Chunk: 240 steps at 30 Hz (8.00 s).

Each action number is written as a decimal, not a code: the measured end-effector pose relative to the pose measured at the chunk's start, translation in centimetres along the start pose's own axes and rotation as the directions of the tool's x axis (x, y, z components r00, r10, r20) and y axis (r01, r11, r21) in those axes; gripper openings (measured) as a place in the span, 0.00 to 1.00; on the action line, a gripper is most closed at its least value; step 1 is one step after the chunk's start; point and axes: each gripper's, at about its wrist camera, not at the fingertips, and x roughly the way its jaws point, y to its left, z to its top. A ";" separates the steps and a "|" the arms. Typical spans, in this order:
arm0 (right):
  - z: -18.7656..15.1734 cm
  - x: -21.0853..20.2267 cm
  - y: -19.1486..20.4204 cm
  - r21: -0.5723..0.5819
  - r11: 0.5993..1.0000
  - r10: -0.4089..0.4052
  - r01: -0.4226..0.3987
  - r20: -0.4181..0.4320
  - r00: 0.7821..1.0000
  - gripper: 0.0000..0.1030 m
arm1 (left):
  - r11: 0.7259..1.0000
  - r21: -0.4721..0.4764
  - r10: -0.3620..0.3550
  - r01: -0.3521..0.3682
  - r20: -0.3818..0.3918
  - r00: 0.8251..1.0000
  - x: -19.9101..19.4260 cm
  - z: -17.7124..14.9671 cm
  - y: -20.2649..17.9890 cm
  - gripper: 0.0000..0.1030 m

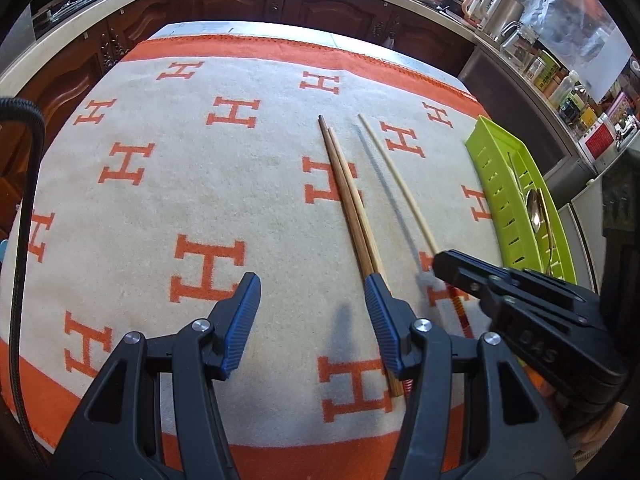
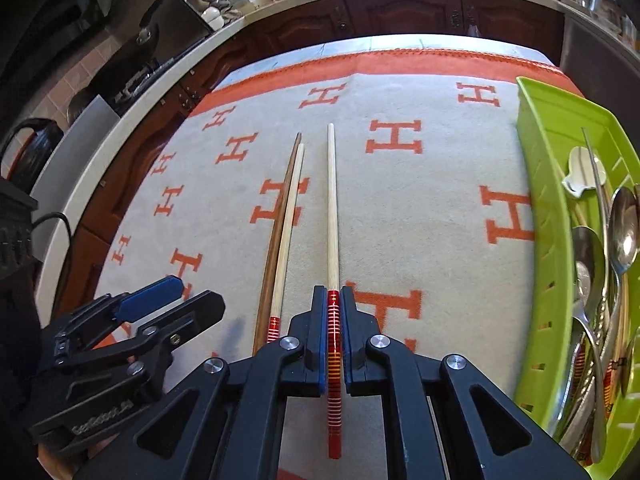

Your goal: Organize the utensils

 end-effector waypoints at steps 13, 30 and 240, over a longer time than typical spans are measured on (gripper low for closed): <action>-0.6 -5.4 -2.1 0.037 0.998 0.045 -0.048 0.095 0.994 0.05 | 0.999 -0.002 0.032 -0.032 -0.031 0.999 2.3 0.6 -2.0 0.50; -2.0 -10.9 -6.4 0.085 0.994 0.048 -0.066 0.199 0.979 0.05 | 0.970 0.068 0.233 -0.234 0.016 0.972 3.7 0.3 -3.9 0.50; -2.8 -12.0 -15.4 0.268 0.962 -0.109 0.042 0.240 0.965 0.42 | 0.955 0.256 0.144 -0.150 0.044 0.989 0.7 3.5 -16.9 0.34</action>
